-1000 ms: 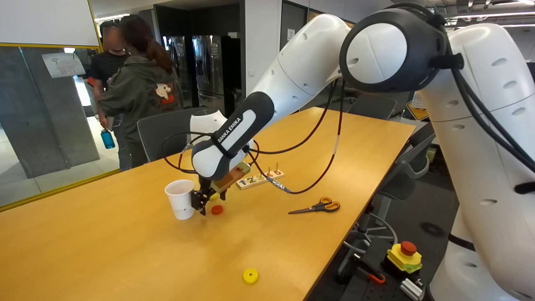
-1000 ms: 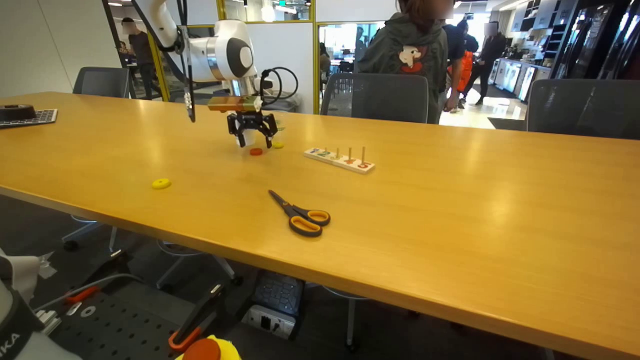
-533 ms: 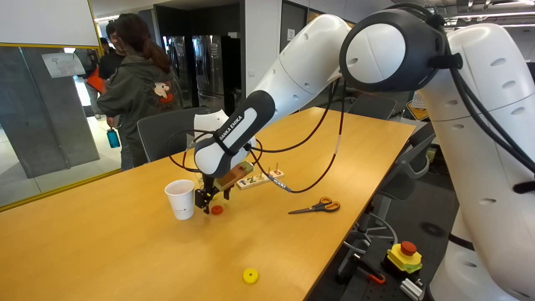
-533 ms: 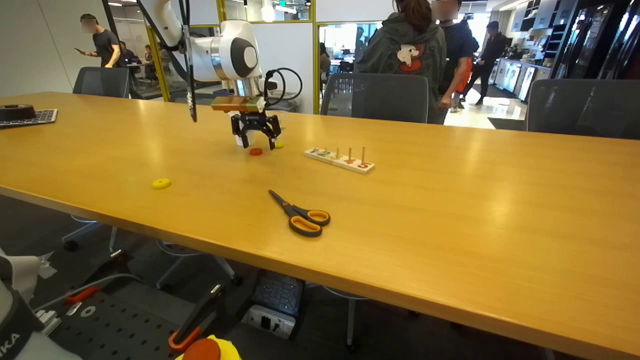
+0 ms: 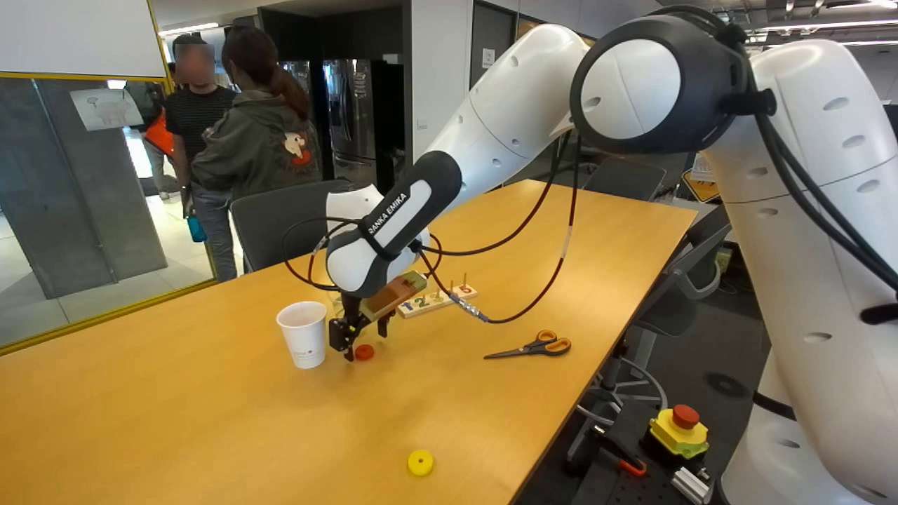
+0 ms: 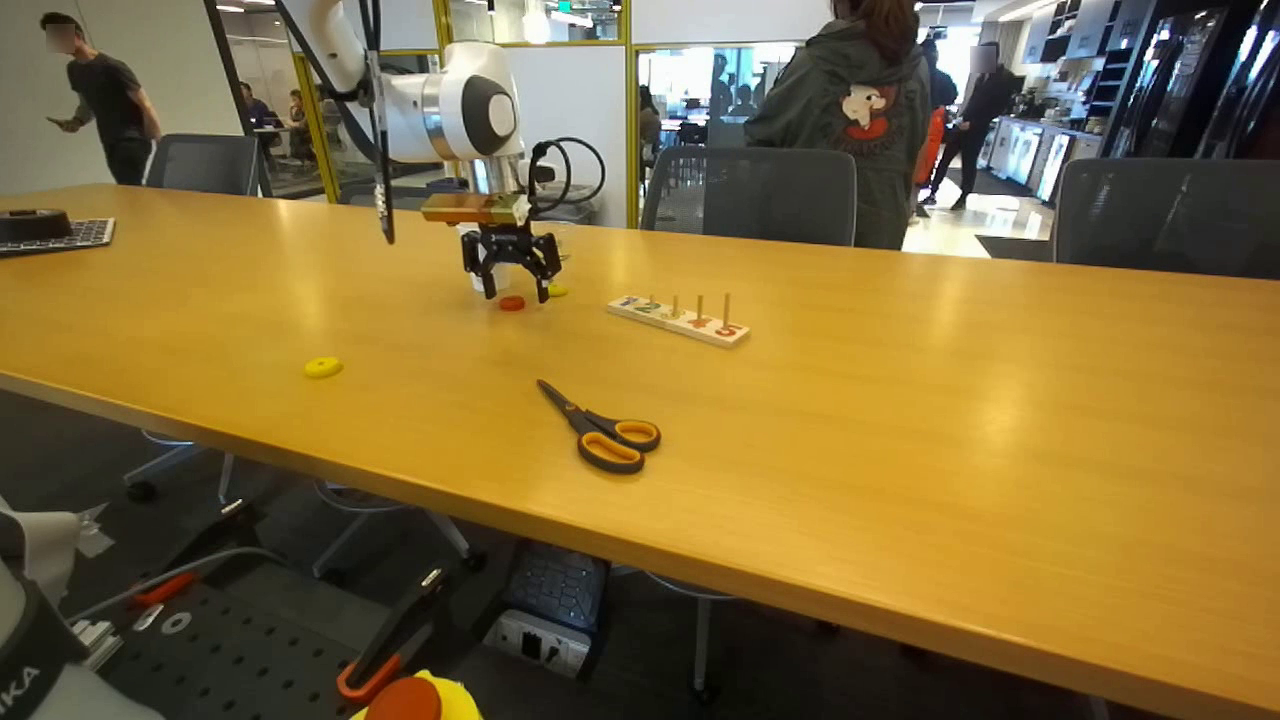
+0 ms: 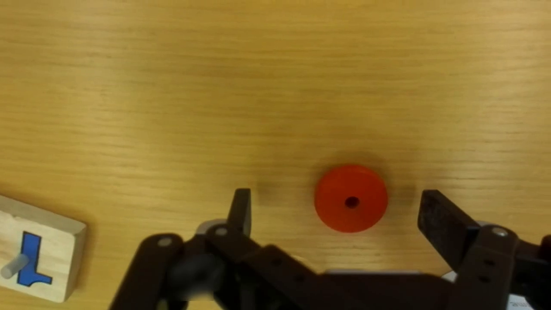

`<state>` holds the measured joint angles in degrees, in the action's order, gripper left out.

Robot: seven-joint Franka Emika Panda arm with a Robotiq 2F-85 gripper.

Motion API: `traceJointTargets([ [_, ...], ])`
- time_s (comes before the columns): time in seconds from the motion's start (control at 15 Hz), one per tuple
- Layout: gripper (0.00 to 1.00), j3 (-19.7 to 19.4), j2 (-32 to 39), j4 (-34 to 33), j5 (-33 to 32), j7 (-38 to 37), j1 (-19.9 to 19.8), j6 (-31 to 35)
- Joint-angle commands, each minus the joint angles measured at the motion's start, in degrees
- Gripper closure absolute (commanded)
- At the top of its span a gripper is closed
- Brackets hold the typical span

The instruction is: Put one yellow block in the clear cup then put the orange blocks in the white cup, then put the last yellow block in the clear cup

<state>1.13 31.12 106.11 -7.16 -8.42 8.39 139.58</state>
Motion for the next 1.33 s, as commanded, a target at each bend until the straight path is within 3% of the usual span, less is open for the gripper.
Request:
traceJointTargets([
  [0.0,0.00,0.9,-0.3,-0.8,1.6,1.3,-0.5,-1.3],
  [0.27,0.00,1.2,-0.1,-1.1,1.7,1.4,-0.4,-1.6],
  [0.33,0.25,1.3,0.0,-0.9,1.6,1.6,-0.5,-1.0],
  [0.4,0.26,1.3,0.0,-0.8,1.5,1.6,-0.4,-0.6],
  [0.87,0.79,1.7,0.1,-1.1,1.5,1.8,-0.2,-0.7],
  [1.27,0.75,2.6,-5.4,3.9,1.8,6.7,-1.8,-3.9],
])
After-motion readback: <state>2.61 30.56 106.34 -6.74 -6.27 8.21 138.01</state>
